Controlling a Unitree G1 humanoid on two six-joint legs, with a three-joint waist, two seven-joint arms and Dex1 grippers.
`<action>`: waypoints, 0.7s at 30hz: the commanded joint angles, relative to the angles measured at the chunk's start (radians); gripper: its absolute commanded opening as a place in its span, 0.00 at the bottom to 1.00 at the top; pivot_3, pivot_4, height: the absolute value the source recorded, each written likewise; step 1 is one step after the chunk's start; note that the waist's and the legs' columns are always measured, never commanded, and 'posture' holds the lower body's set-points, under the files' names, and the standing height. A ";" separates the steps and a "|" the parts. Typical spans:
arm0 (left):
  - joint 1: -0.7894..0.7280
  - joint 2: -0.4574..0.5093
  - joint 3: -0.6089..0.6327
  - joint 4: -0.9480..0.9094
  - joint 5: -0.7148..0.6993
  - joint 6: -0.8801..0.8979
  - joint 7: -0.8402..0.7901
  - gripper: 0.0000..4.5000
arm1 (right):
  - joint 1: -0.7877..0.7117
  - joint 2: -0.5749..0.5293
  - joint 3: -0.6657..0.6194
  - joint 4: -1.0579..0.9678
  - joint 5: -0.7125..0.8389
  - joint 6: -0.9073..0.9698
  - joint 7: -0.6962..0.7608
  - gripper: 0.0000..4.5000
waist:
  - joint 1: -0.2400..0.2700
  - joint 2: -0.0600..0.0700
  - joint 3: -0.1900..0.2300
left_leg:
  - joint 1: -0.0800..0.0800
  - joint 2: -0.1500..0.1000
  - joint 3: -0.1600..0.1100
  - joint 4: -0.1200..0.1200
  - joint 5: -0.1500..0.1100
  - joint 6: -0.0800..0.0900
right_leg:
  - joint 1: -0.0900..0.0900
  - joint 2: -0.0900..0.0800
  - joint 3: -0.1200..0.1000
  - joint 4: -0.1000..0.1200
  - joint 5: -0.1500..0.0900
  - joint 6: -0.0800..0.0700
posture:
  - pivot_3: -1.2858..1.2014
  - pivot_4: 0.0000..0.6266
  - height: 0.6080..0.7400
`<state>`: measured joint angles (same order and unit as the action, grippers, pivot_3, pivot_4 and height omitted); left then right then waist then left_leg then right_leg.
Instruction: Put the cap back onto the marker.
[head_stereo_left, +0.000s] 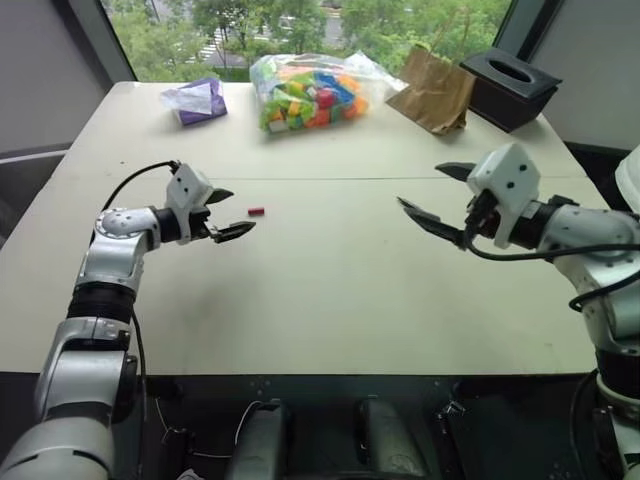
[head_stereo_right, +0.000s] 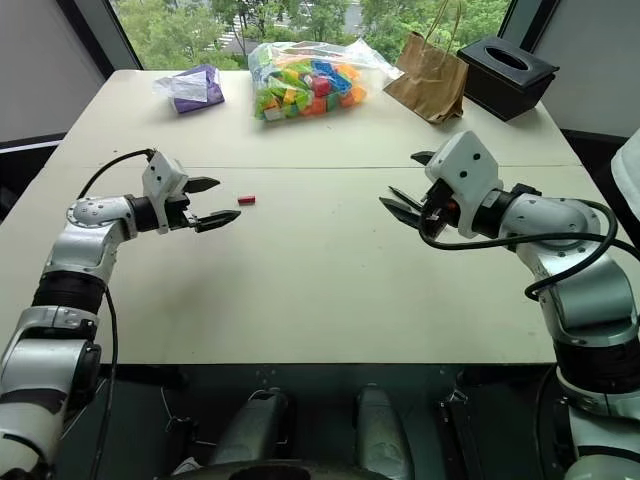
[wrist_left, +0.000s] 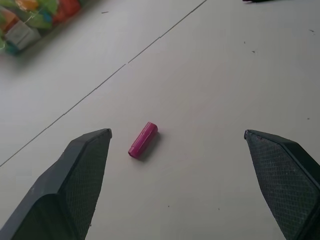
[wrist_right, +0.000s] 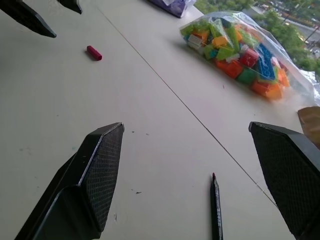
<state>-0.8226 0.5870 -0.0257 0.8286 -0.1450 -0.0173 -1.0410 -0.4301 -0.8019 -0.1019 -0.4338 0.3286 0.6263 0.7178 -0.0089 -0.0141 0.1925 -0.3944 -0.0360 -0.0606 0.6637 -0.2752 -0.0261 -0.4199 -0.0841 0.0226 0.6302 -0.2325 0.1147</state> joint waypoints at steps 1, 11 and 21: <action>-0.086 -0.013 0.004 0.138 0.040 -0.093 0.019 0.99 | 0.009 0.005 -0.030 -0.062 0.007 0.006 -0.027 0.92 | -0.002 0.000 0.000 | 0.000 0.000 0.000 0.000 0.000 0.000 | 0.000 0.000 0.000 0.000 0.000 0.000 | 0.52 0.24 1.00; -0.233 -0.081 0.006 0.405 0.126 -0.120 0.123 0.99 | 0.093 0.019 -0.075 -0.170 0.021 0.060 -0.105 0.92 | -0.006 0.000 0.000 | -0.005 0.000 0.000 0.001 0.000 0.000 | -0.005 0.000 0.000 0.001 0.000 0.000 | 0.52 0.24 1.00; -0.232 -0.085 0.022 0.460 0.164 -0.089 0.170 0.99 | 0.117 0.023 -0.080 -0.197 0.022 0.065 -0.138 0.92 | -0.003 -0.001 0.000 | -0.005 0.000 0.000 0.001 0.000 0.000 | -0.005 0.000 0.000 0.002 0.000 0.000 | 0.52 0.24 1.00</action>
<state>-1.0332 0.4961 -0.0183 1.2874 0.0108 -0.1126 -0.8841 -0.3100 -0.7823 -0.1476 -0.5893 0.3421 0.6947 0.5905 -0.0117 -0.0147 0.1924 -0.3995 -0.0362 -0.0610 0.6651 -0.2753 -0.0260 -0.4250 -0.0839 0.0221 0.6319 -0.2323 0.1151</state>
